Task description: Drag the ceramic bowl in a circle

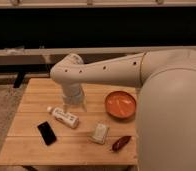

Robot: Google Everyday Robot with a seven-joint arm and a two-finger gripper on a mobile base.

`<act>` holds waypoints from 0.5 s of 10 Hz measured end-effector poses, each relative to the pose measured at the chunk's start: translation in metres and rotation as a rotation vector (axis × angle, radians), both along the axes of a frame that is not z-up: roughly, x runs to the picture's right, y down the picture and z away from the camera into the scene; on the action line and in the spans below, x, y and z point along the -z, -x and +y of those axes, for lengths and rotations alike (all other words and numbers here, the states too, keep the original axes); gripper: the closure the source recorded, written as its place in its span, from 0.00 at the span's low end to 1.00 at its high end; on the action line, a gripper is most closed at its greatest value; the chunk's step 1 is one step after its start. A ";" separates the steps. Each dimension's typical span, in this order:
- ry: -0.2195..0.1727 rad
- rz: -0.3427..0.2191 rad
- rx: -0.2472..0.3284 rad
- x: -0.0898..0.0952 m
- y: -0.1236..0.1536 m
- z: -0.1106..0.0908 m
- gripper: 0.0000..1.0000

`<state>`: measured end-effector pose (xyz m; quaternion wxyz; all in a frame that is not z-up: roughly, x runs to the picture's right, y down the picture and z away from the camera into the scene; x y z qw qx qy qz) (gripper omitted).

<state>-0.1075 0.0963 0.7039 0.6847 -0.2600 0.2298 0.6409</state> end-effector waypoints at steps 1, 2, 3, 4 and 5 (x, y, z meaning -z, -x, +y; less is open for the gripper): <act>0.000 0.000 0.000 0.000 0.000 0.000 0.35; 0.000 0.000 0.000 0.000 0.000 0.000 0.35; 0.000 0.000 0.000 0.000 0.000 0.000 0.34; -0.001 -0.001 0.001 -0.001 -0.004 -0.001 0.25; -0.006 -0.002 -0.001 -0.004 -0.009 -0.003 0.16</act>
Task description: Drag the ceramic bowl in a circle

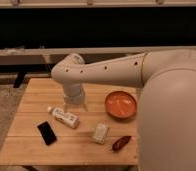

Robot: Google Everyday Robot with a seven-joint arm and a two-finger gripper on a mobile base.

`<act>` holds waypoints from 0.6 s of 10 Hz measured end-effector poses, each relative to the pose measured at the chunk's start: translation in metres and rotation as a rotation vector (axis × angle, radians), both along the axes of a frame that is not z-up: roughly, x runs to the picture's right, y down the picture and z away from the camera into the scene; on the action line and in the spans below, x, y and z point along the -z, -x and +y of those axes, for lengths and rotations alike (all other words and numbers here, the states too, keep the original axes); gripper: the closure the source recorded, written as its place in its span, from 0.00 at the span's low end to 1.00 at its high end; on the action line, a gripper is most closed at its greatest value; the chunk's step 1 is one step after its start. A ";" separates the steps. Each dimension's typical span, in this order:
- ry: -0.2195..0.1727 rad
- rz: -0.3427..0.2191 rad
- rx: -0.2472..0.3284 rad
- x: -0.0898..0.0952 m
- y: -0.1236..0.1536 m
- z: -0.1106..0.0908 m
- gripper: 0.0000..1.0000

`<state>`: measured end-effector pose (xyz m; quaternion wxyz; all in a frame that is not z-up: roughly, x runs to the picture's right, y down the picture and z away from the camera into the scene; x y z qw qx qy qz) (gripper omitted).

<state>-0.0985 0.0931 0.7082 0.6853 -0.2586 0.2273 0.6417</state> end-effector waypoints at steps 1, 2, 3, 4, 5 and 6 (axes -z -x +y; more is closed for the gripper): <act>-0.005 0.000 -0.002 -0.003 -0.005 -0.002 0.06; -0.005 0.002 -0.003 -0.004 -0.008 -0.003 0.01; -0.005 0.000 -0.002 -0.004 -0.007 -0.002 0.00; -0.008 -0.003 -0.005 -0.006 -0.010 -0.002 0.00; -0.009 -0.003 -0.005 -0.008 -0.017 -0.002 0.00; -0.012 0.003 -0.010 -0.011 -0.030 0.000 0.00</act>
